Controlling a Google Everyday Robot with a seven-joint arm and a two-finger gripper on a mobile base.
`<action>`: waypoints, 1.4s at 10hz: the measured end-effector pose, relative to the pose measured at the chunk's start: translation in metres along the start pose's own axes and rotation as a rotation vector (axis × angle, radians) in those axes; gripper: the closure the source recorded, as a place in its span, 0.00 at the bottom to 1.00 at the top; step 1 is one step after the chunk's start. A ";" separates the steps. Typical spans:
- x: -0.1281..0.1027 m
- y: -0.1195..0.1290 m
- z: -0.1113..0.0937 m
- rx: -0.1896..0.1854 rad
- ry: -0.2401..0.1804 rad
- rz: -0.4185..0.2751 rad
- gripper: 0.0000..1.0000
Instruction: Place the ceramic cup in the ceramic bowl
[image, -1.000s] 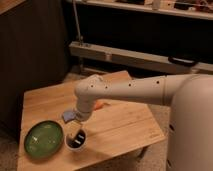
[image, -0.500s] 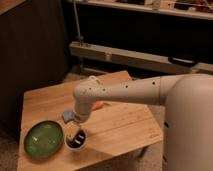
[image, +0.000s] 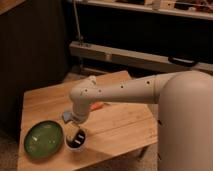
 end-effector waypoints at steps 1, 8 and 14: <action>0.002 -0.001 0.002 0.009 0.002 0.001 0.21; -0.005 0.007 0.010 -0.091 -0.005 -0.038 0.87; -0.023 0.029 -0.111 -0.037 -0.082 0.001 1.00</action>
